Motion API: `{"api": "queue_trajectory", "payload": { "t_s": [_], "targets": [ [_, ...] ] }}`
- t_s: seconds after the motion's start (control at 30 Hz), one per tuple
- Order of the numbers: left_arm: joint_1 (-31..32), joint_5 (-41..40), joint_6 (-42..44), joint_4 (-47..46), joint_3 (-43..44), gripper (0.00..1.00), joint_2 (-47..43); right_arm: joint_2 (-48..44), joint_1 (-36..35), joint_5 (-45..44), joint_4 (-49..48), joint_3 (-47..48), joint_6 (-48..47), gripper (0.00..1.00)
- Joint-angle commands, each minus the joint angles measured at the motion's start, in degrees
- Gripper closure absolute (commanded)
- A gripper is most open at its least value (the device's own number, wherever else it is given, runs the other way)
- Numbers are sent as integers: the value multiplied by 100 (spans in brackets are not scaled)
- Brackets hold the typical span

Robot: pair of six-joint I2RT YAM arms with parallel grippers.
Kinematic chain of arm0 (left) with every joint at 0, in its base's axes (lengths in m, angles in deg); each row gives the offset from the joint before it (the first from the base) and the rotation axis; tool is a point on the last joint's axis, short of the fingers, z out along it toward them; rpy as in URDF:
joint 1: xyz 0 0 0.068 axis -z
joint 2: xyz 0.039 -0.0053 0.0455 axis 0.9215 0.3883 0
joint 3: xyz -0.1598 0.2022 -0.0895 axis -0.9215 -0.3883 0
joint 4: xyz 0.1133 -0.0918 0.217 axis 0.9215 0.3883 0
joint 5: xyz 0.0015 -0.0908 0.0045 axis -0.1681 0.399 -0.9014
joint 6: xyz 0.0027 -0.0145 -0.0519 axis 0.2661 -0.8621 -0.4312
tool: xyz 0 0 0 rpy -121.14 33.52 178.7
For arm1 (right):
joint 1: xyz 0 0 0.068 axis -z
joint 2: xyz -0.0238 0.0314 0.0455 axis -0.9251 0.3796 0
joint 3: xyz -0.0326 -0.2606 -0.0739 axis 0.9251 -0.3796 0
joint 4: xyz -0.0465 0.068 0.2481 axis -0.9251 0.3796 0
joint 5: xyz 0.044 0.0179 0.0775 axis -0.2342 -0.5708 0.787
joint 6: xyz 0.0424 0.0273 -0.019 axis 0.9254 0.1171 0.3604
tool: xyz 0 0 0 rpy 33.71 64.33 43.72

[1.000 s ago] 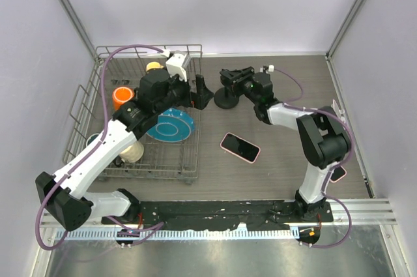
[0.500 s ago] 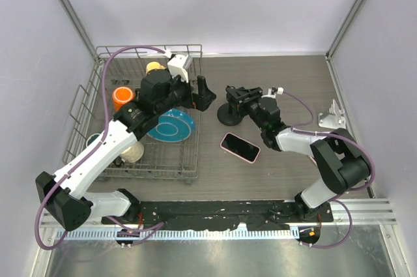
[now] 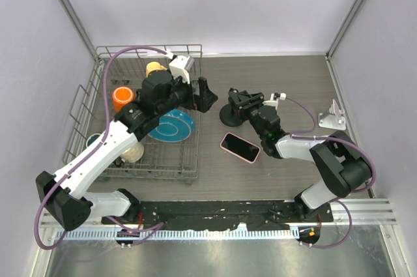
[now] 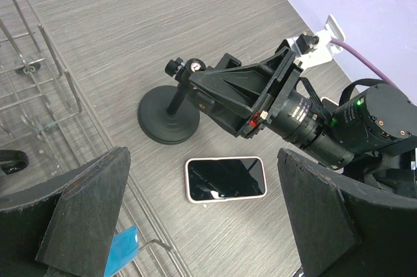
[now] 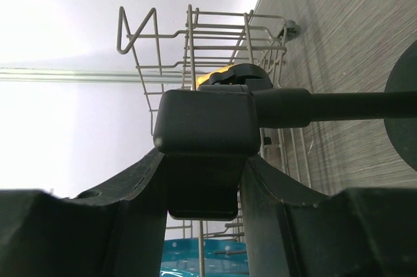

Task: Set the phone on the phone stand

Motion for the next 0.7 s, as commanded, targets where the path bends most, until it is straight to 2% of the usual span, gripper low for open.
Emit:
{"api": "queue_trajectory", "payload": {
  "t_s": [0.0,0.07,0.17,0.2,0.23,0.27,0.37,0.4,0.53,0.67],
  "targets": [
    [48,21,-23,-302,-29,0,-80,-242,9,-631,358,-50,-733,100],
    [56,38,-32,-285,-12,0,-45,-268,9,-509,367,20,-952,97],
    [74,91,-32,-267,-3,0,-1,-356,0,-315,227,108,-1224,81],
    [74,83,-41,-267,-3,0,34,-400,-9,-262,226,126,-1295,68],
    [74,65,-32,-267,-12,0,52,-461,-9,-253,252,135,-1357,59],
    [74,48,-23,-241,6,0,78,-575,-9,-253,270,126,-1479,44],
    [83,74,-32,-171,67,0,175,-787,-9,-270,375,90,-1821,21],
    [83,109,-49,-153,76,0,192,-944,-9,-262,437,108,-1936,18],
    [92,66,3,-153,85,0,184,-1349,-9,-130,1129,249,-2359,16],
    [92,47,21,-100,103,1,175,-1832,-9,90,1561,-41,-2587,16]
  ]
}}
